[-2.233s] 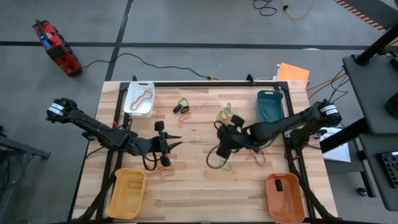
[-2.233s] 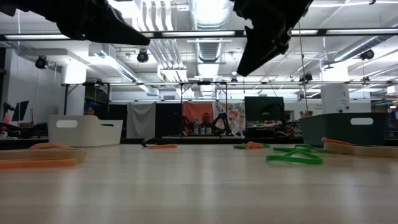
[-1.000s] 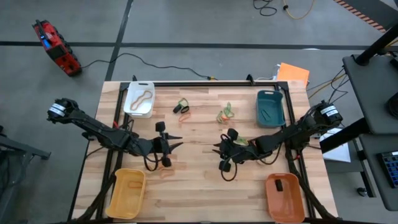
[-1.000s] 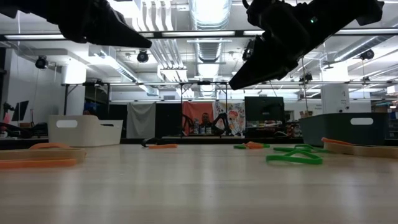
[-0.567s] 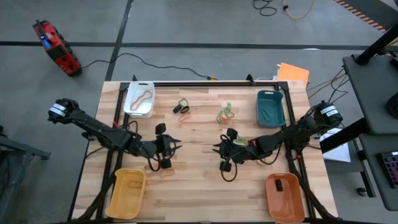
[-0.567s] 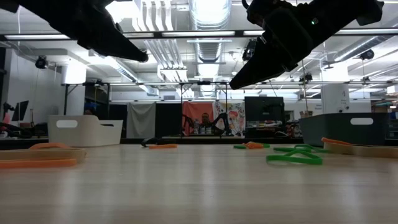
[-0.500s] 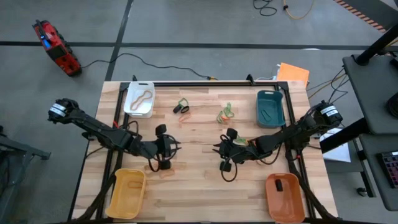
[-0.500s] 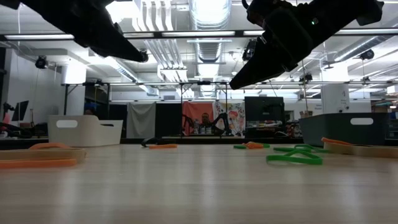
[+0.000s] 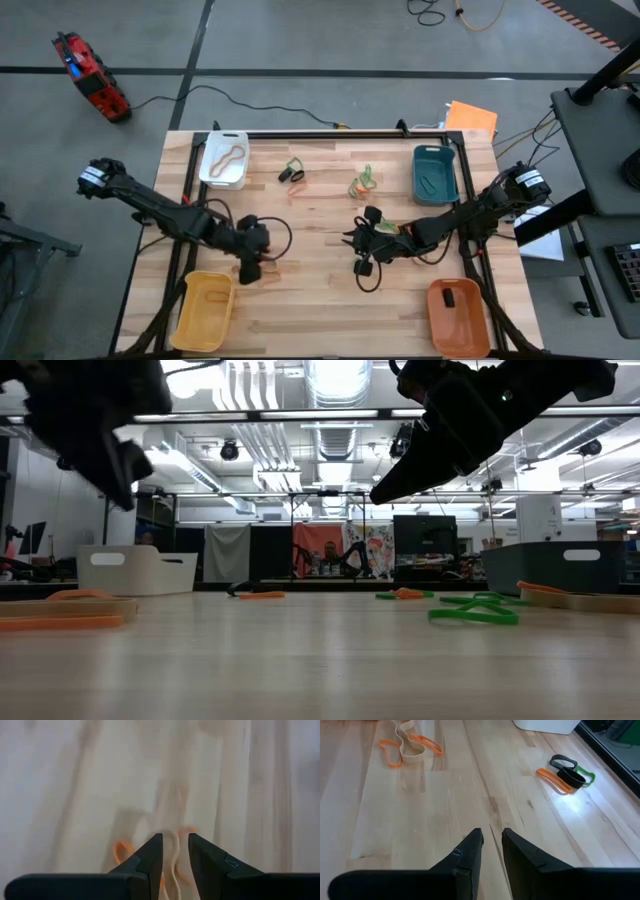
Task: Sort rubber bands into baskets
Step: Put the orange rubber band into the yellow bin
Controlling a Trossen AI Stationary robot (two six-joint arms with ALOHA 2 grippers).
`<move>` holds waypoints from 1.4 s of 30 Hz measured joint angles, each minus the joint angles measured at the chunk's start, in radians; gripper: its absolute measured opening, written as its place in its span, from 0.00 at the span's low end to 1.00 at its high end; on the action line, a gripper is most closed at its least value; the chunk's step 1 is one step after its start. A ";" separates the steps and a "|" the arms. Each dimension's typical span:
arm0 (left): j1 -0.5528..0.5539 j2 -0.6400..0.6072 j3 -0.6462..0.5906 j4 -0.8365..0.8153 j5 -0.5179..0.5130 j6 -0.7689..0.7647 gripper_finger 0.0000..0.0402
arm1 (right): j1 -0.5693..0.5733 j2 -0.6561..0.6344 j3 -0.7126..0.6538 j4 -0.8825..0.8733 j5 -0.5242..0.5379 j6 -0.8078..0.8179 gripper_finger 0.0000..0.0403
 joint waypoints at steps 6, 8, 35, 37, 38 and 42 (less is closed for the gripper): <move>-0.001 0.001 -0.047 -0.001 0.040 -0.050 0.19 | 0.000 0.000 0.000 0.000 0.000 0.001 0.17; -0.001 0.001 -0.052 -0.001 0.040 -0.059 0.19 | 0.000 0.000 0.000 0.000 0.000 0.000 0.17; -0.015 0.179 -0.057 -0.002 0.032 -0.058 0.21 | 0.000 0.000 -0.002 0.000 0.000 0.021 0.17; -0.015 0.194 -0.057 -0.001 0.032 -0.058 0.21 | 0.000 0.000 -0.002 0.000 -0.001 0.021 0.17; -0.015 0.200 -0.057 -0.001 0.032 -0.058 0.21 | 0.000 0.000 -0.002 0.000 0.000 0.021 0.17; -0.015 0.225 -0.057 0.003 0.032 -0.058 0.21 | 0.000 0.000 -0.002 0.000 0.000 0.021 0.17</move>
